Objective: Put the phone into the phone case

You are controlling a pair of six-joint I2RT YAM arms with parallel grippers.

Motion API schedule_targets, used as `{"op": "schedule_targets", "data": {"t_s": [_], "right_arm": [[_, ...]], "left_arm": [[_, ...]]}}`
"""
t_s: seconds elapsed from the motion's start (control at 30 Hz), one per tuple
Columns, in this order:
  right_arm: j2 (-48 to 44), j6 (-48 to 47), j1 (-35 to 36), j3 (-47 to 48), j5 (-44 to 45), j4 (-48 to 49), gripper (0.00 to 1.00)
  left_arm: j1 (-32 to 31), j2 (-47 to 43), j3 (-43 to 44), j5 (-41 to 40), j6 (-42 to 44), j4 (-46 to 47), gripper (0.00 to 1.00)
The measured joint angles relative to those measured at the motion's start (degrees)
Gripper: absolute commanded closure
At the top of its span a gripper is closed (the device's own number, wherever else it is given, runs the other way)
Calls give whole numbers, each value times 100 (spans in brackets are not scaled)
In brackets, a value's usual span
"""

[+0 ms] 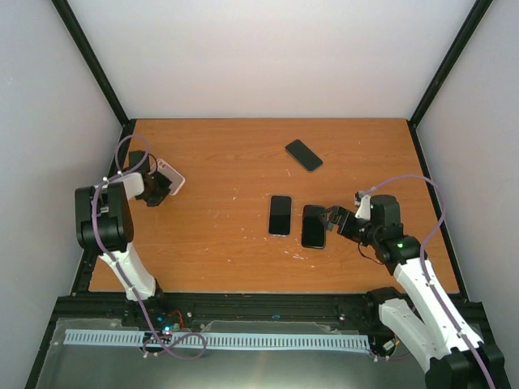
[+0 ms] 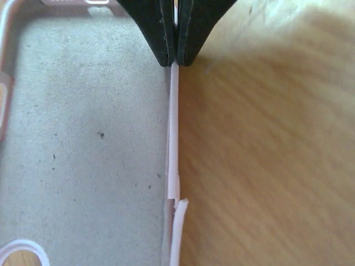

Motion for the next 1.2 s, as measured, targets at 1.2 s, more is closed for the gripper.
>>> {"op": "schedule_targets", "data": {"t_s": [1.2], "right_arm": [[7003, -3110, 7, 5077, 2361, 831, 2]], "left_arm": [[-4166, -2135, -1676, 90, 1814, -616, 93]]}}
